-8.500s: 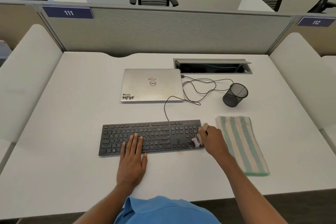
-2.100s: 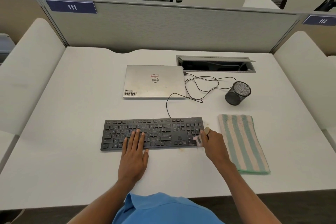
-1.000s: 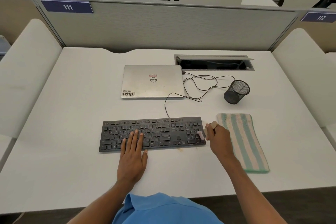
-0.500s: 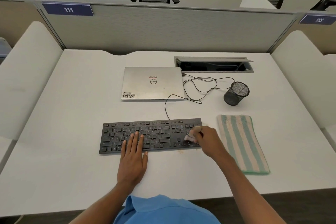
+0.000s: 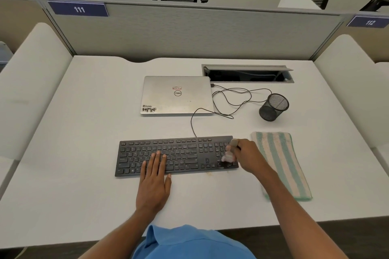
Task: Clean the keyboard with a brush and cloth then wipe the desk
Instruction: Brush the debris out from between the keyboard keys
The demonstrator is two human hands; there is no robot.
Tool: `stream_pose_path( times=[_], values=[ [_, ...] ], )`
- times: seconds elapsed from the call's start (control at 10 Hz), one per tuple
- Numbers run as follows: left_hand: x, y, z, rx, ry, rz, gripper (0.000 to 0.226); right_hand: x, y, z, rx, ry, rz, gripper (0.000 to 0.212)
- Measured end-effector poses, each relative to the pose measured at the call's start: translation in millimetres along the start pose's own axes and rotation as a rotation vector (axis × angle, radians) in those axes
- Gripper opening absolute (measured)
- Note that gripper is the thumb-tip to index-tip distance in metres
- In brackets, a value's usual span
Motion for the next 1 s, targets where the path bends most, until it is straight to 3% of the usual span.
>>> stream_pose_path(
  times=[0.1, 0.5, 0.7, 1.0],
  values=[
    [-0.7, -0.1, -0.4, 0.001, 0.0, -0.001, 0.07, 4.2, -4.7, 12.9, -0.068, -0.072, -0.033, 0.023],
    [0.8, 0.1, 0.1, 0.01, -0.005, 0.003, 0.069, -5.7, 11.1, 0.9, -0.047, 0.228, -0.015, 0.032],
    [0.6, 0.0, -0.3, 0.008, -0.003, 0.006, 0.069, -18.8, 34.1, 18.3, -0.112, 0.217, 0.071, 0.04],
    [0.6, -0.3, 0.0, 0.018, -0.013, 0.001, 0.069, -14.6, 21.5, 14.8, 0.0, 0.316, 0.002, 0.033]
  ],
)
Point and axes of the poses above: each hand's wrist, its own x-axis towards the middle knuckle, its own z-axis out of the palm, y = z × x, the point moved 5 cm from there along x, towards the middle knuckle, and after that the axes turned 10 degrees about -y, right-handed, at the moved point
